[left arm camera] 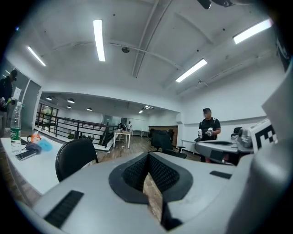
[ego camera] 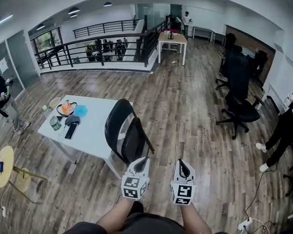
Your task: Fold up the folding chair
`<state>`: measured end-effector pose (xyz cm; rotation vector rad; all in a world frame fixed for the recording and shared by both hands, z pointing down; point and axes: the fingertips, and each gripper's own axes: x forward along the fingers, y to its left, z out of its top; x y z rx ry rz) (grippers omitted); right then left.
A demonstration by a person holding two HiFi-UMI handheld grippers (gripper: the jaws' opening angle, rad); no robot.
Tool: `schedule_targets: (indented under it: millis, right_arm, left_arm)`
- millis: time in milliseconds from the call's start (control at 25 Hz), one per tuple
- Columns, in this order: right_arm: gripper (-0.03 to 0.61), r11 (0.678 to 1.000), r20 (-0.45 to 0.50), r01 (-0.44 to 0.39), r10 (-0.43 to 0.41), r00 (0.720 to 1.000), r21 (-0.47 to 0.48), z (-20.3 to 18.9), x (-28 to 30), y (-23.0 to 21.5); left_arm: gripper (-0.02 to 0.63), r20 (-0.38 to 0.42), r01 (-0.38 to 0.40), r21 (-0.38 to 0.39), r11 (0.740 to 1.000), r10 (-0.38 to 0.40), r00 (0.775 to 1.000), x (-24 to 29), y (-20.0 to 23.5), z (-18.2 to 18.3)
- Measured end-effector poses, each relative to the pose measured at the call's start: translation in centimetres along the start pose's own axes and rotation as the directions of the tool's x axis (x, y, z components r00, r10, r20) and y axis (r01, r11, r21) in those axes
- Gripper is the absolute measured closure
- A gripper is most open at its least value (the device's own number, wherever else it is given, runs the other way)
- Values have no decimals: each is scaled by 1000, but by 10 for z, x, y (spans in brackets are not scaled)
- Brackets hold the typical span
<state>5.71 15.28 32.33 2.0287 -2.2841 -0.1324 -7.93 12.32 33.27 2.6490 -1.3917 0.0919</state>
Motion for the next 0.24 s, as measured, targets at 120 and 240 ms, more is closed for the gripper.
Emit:
schedule_targets:
  millis: [120, 240]
  right_arm:
    - [566, 999, 1, -5, 5, 1000, 35, -1, -1, -1]
    - [566, 999, 5, -9, 9, 1000, 53, -2, -1, -1]
  left_arm:
    - [609, 7, 1, 4, 1000, -1, 1000, -1, -2, 1]
    - [609, 16, 0, 2, 1000, 0, 1000, -3, -2, 1]
